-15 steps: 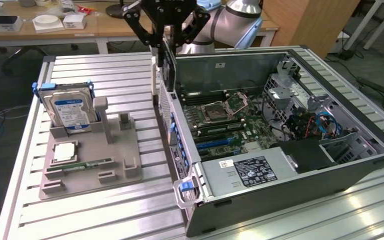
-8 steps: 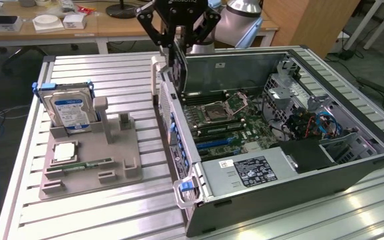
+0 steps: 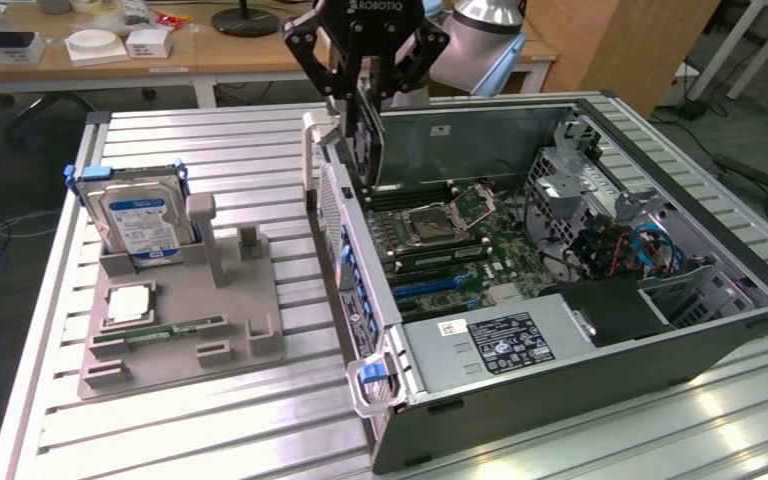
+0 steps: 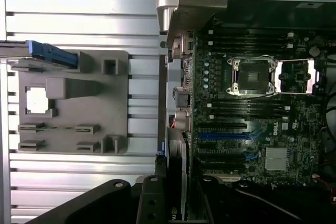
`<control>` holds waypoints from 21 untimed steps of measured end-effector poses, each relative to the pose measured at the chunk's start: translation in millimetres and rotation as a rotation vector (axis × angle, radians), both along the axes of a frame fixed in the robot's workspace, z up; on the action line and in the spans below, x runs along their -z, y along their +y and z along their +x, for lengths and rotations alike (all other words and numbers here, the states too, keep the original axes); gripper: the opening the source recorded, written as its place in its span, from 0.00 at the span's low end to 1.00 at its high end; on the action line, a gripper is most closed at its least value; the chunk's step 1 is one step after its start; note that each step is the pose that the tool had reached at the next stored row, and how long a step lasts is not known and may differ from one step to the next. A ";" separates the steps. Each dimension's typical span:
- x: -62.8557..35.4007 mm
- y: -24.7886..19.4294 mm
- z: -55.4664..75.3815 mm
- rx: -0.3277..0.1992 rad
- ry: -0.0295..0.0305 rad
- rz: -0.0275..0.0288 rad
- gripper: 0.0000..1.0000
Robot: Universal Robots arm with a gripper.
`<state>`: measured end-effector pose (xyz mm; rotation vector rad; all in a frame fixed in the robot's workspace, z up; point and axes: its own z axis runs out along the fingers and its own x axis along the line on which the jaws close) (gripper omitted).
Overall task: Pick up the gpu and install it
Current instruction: 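Pick up the gpu and move the gpu toward the slot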
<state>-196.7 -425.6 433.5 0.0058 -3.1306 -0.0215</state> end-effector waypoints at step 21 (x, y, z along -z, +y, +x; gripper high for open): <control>3.8 0.0 33.1 0.000 -0.0009 -0.0001 0.27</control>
